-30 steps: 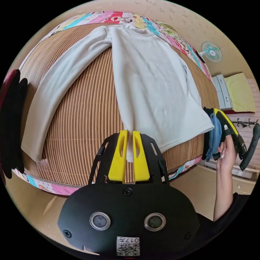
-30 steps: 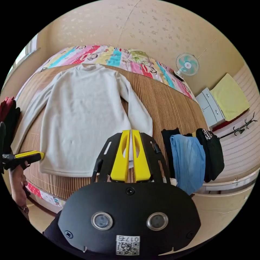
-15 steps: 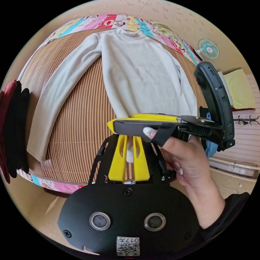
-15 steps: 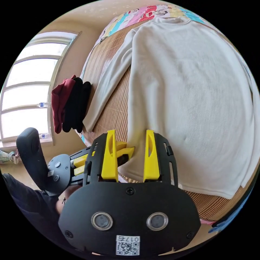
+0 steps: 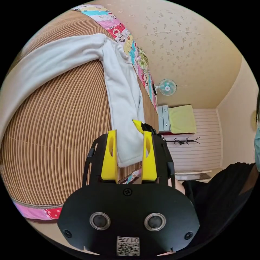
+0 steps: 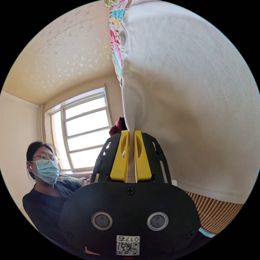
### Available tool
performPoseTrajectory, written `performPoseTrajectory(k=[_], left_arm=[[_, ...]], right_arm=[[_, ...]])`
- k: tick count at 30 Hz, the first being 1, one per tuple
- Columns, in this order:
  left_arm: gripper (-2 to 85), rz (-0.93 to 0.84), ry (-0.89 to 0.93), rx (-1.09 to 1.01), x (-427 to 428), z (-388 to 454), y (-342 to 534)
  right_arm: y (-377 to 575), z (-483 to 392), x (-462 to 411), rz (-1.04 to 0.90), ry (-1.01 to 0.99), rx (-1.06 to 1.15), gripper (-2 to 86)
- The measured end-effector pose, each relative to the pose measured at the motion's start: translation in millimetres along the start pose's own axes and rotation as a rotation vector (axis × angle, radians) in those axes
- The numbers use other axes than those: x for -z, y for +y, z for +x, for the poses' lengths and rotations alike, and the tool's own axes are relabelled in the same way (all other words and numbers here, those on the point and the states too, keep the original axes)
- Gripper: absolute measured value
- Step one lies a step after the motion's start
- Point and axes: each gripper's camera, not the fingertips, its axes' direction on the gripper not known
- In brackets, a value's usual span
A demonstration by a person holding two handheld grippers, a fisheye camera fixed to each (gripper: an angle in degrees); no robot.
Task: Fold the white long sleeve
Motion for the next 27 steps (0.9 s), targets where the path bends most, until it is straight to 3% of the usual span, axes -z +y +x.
performPoseTrajectory(k=[4,9,11,14,17,20,21,22,24,27], left_arm=[[15.7,-0.037,-0.031,0.044,-2.5,-19.9,-4.1],[15.3,-0.04,0.357,0.21,-17.6,-59.8,1.2],[9.4,-0.074,0.519,0.225,-34.1,-66.6,2.6],[4.1,0.061,0.459,0.177,-13.0,-59.2,12.8],[4.0,0.093,0.216,0.059,27.7,-36.6,19.4],[3.9,0.071,-0.089,0.052,55.1,-29.4,29.1],[3.9,0.059,-0.153,0.062,57.3,-30.6,30.6],[3.8,0.028,-0.256,0.055,57.6,-33.6,32.2],[3.7,-0.015,-0.293,0.027,51.9,-39.9,30.6],[3.7,-0.054,-0.308,0.01,35.6,-47.5,25.7]], right_arm=[[-0.7,-8.2,15.3,0.034,-0.084,0.054,2.8],[-7.6,-5.0,19.7,0.044,-0.26,0.047,2.7],[-9.5,-6.2,18.8,0.051,-0.29,0.044,2.6],[-13.5,-21.4,12.6,-0.002,-0.213,0.054,2.5],[-9.4,-60.7,40.8,0.009,-0.053,0.203,2.5],[10.3,-101.1,88.5,0.204,0.405,0.254,3.4],[15.0,-113.1,93.8,0.218,0.644,0.257,4.1],[15.0,-118.5,90.8,0.192,0.855,0.232,5.0],[12.1,-118.2,73.2,0.103,1.085,0.229,6.2],[5.0,-97.3,27.3,-0.121,1.302,0.219,5.2]])
